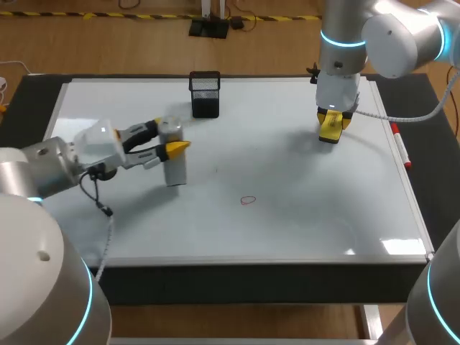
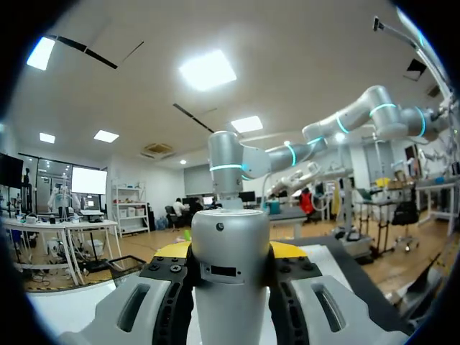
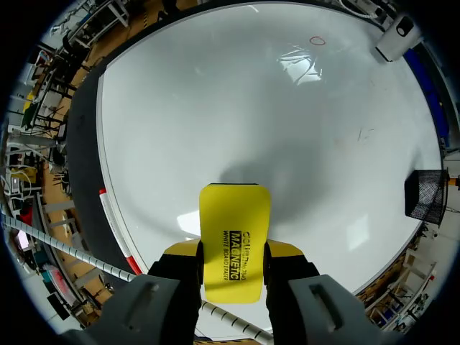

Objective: Pick up the inspection probe, press it on each red-marked spot on the whiteboard one by one, put down the probe, pick up the eraser, and wipe off all the red marks.

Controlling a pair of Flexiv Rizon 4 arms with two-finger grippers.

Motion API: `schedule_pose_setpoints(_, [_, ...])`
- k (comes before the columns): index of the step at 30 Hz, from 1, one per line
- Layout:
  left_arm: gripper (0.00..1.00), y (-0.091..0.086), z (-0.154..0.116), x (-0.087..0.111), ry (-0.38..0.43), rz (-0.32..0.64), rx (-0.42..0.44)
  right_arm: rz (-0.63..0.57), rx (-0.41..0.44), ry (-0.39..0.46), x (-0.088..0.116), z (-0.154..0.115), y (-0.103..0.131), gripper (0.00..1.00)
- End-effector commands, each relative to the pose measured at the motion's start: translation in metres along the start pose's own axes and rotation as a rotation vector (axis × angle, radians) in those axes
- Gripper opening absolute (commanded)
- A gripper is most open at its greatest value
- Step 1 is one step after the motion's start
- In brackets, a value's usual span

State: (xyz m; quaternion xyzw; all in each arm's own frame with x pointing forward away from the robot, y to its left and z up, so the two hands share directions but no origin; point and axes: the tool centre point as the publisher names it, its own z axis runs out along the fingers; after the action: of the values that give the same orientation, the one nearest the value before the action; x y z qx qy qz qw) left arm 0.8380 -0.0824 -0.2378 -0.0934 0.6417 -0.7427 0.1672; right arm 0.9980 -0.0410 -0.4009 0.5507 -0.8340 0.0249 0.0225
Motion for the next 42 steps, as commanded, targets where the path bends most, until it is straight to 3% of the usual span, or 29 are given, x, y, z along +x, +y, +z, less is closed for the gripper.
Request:
schedule_pose_setpoints(1, [0.0,-0.007,-0.028,0.001,-0.048,0.009,0.001,-0.002,0.001,0.004,0.0,-0.001,-0.001,0.0])
schedule_pose_setpoints(13, [0.0,-0.009,-0.053,-0.014,-0.141,0.028,-0.006,-0.002,0.001,0.004,0.0,-0.001,-0.001,0.0])
schedule_pose_setpoints(26, [0.0,-0.009,-0.055,-0.015,-0.146,0.029,-0.006,-0.002,0.001,0.004,0.0,-0.001,-0.001,0.0])
schedule_pose_setpoints(33, [0.0,-0.009,-0.055,-0.015,-0.146,0.029,-0.006,-0.078,0.038,-0.013,-0.021,-0.011,0.028,0.0])
schedule_pose_setpoints(42, [0.0,-0.009,-0.055,-0.015,-0.146,0.029,-0.006,-0.201,0.005,-0.033,-0.05,-0.009,0.092,0.0])
